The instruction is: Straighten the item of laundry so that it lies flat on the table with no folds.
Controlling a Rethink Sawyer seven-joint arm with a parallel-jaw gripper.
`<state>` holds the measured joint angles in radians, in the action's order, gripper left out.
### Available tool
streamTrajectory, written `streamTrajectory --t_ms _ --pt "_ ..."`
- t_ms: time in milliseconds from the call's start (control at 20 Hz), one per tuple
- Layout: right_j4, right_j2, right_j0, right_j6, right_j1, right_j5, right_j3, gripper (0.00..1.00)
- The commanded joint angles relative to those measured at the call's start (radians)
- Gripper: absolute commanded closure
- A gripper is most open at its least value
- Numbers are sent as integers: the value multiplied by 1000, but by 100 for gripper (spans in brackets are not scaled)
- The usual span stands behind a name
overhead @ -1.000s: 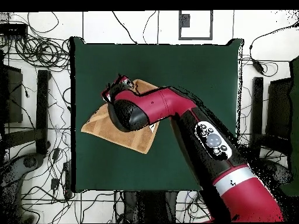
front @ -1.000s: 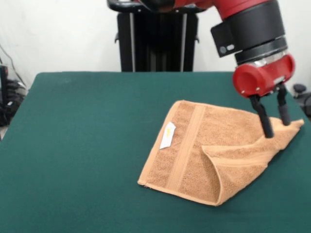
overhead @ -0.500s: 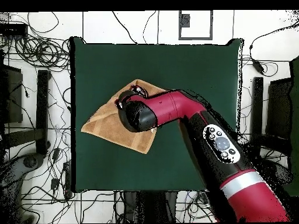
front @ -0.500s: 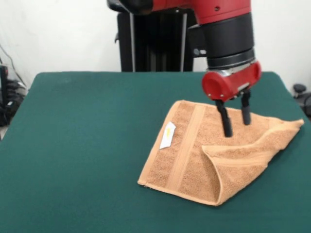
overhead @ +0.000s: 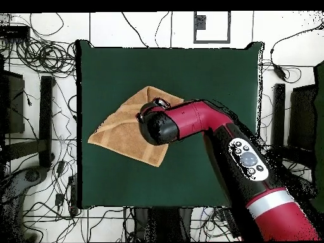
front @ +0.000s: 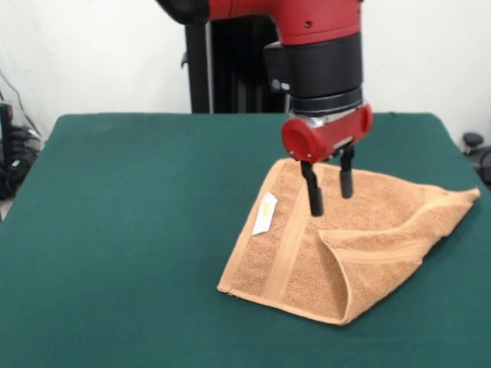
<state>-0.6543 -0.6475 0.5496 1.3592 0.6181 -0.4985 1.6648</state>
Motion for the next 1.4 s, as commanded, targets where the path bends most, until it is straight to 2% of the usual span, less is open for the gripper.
streamTrajectory --t_ms 50,600,1400 --pt "-75 53 -9 -96 -68 -105 1 0" --pt "-123 57 -3 -125 -148 -112 -103 0" --pt "-173 45 13 -135 -205 -76 -173 0"
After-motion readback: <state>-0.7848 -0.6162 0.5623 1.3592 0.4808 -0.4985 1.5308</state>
